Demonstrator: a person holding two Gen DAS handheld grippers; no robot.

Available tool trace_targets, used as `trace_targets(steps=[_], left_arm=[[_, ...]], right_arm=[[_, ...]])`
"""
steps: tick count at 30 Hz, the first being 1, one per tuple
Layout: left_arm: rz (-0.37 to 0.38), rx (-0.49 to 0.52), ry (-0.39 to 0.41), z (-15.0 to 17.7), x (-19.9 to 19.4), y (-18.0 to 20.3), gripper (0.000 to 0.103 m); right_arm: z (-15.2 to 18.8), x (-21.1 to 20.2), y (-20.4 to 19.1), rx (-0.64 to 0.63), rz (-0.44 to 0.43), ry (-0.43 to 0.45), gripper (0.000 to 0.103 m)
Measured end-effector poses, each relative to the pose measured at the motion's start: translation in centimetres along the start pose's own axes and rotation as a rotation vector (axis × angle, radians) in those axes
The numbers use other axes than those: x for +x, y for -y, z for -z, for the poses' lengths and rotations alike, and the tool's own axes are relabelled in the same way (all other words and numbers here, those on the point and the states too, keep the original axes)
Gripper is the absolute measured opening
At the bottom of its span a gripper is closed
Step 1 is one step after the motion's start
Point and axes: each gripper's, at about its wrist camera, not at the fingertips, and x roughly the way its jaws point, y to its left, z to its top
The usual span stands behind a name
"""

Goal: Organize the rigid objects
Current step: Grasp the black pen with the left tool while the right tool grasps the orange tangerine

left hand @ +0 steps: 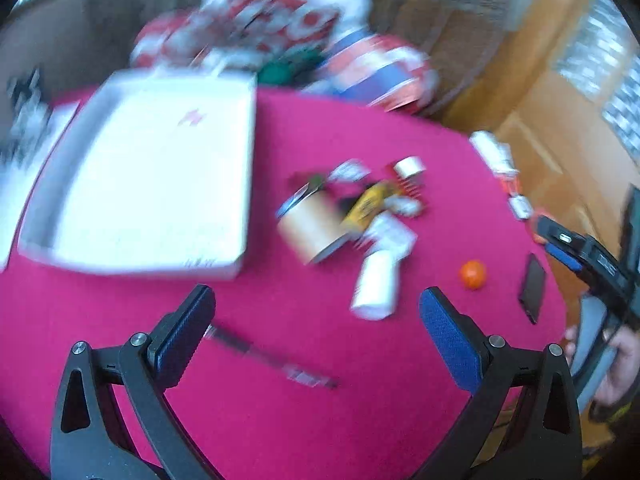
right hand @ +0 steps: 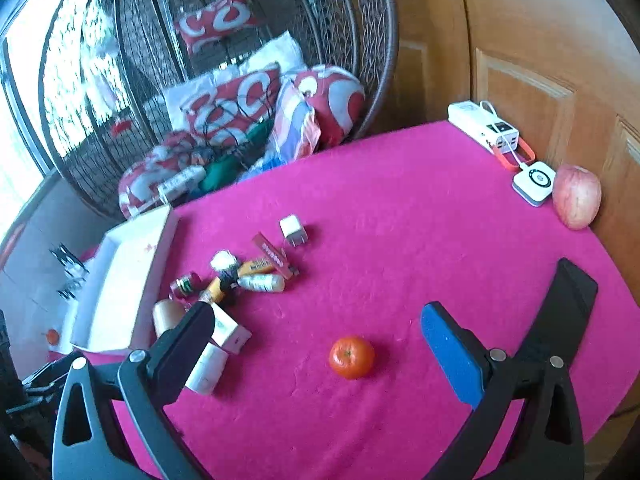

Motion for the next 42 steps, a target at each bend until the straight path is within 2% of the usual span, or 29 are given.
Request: trace_targets(steps=[3,5,7,12,15,19,23,24,26,28,30,31,33,36,42], left_arm=[[-0.106,-0.13,-0.139,-0.9,1.6,-2.0,0.102],[-0.135,-0.199,-0.194,-0.7,2.4,-3.7,0.096],[-0.16,-0.227,-0.244,-0.4,2.6,-4.0,0.096],[-0.157,-0.287,-0.29,1.2,3.4,-4.1,0.096],[-0.17,-0.337,-0.317,2.5,4.8,-4.7,0.096],[-0.217,-0.414,-0.322,3.4,5.4,-5.1,0.095],[-0.316,-0.381,-0.305,3.6,5.8,-4.1,0.095],[-0.339,-0.366,-0.296,3.7,5.8,-3.7,0.093],[-0.401,-0.326,-0.264,4.4,5.4,-3.0,0.08],[-0.439,-0.273,-0.236,4.9,4.8,-2.2,0.045],[-0.447,-0.261,-0.224,5.5,3.8,-2.6,0.025],[-0.44,-0.271,-0.221,5.7,3.4,-3.0,0.02],[-0.425,-0.298,-0.216,5.9,2.7,-3.6,0.016],[-0.405,-0.327,-0.211,6.9,0.8,-5.7,0.016],[-0.387,-0.33,-0.198,8.9,-0.2,-7.0,0.011]], right_arm=[[0.3,1.2,-0.3,0.008,0.07,-0.054,0.103],[0.5,1.9,-0.2,0.015,0.125,-0.105,0.103],[1.0,3.1,0.3,0.04,0.183,-0.193,0.103],[2.0,4.0,2.3,0.134,0.202,-0.278,0.103],[1.6,4.8,2.5,0.1,0.194,-0.285,0.103],[1.2,6.2,2.6,0.043,0.157,-0.338,0.103],[1.3,7.0,2.8,-0.015,0.11,-0.376,0.103],[1.4,7.2,3.0,-0.019,0.099,-0.382,0.103],[1.6,7.5,3.3,-0.033,0.082,-0.402,0.103],[1.8,7.9,3.3,-0.048,0.071,-0.413,0.102],[1.9,8.1,3.3,-0.057,0.06,-0.416,0.102],[1.9,8.2,3.3,-0.064,0.054,-0.416,0.102],[1.9,8.5,3.2,-0.085,0.045,-0.417,0.102],[1.8,8.8,2.6,-0.131,0.031,-0.412,0.102],[1.9,9.5,0.7,-0.244,0.019,-0.416,0.099]])
